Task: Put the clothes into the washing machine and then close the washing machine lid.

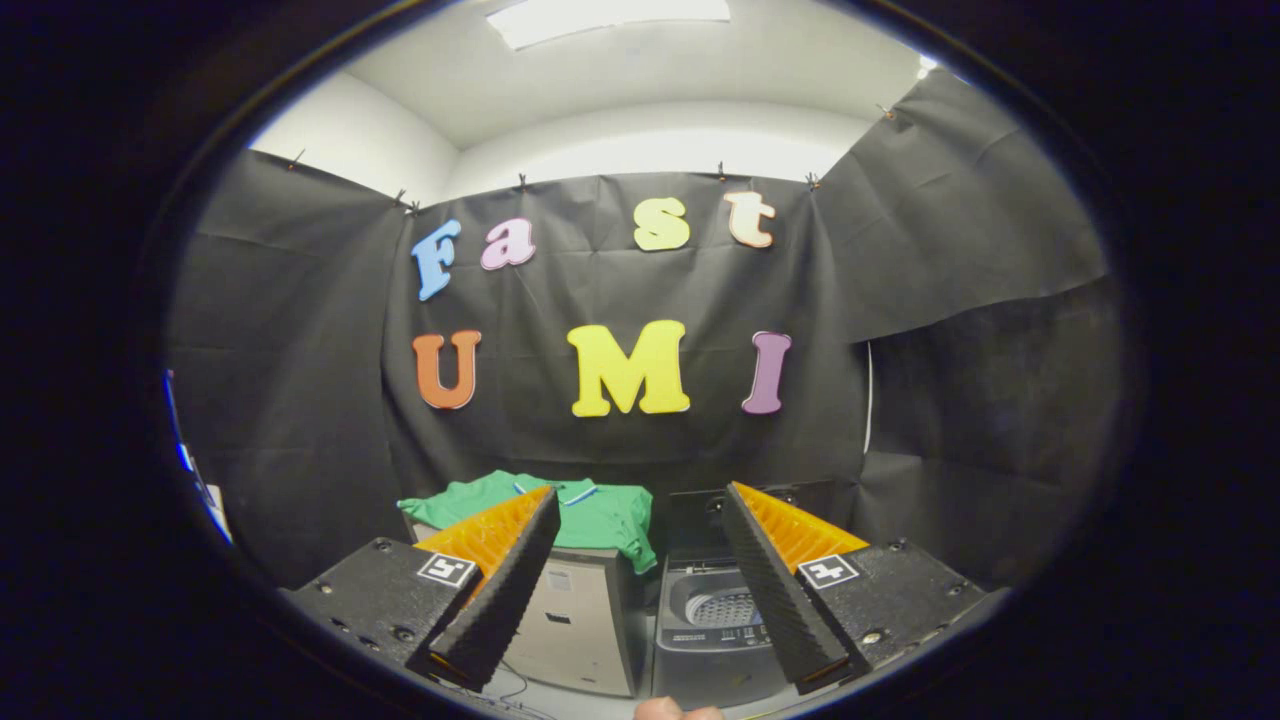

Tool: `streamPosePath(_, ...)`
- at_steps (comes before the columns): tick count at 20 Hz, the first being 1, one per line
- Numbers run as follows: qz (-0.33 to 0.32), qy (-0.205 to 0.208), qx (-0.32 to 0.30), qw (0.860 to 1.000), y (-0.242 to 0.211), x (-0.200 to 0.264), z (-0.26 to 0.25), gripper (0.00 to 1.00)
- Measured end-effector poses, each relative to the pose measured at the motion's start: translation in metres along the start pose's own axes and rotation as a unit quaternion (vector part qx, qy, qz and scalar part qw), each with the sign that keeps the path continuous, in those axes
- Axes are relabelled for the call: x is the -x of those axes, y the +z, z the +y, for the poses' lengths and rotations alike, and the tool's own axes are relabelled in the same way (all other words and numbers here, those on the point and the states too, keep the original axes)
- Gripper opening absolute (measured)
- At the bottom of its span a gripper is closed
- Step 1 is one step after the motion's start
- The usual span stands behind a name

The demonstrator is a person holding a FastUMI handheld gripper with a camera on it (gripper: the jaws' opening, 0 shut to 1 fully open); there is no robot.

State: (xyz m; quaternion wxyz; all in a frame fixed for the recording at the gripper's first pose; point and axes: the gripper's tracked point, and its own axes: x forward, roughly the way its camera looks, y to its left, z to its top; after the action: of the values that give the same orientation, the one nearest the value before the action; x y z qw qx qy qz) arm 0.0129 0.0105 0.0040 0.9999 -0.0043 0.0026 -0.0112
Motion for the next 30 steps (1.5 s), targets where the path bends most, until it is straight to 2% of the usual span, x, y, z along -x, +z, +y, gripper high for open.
streamPosePath(5, 0.002, -0.001, 0.006, 1.0, 0.005, -0.007, 0.031, 1.0)
streamPosePath(11, 0.024, -0.002, -0.01, 1.0, 0.017, -0.046, 0.072, 1.0)
streamPosePath(15, 0.037, 0.026, -0.001, 0.999, 0.03, -0.084, 0.103, 1.0)
streamPosePath(18, 0.063, 0.064, 0.007, 0.996, 0.027, -0.122, 0.128, 1.0)
streamPosePath(22, 0.151, 0.116, -0.001, 0.982, -0.007, -0.184, 0.157, 1.0)
streamPosePath(27, 0.263, 0.147, 0.024, 0.953, -0.052, -0.258, 0.179, 1.0)
streamPosePath(30, 0.34, 0.142, 0.04, 0.929, -0.076, -0.295, 0.178, 1.0)
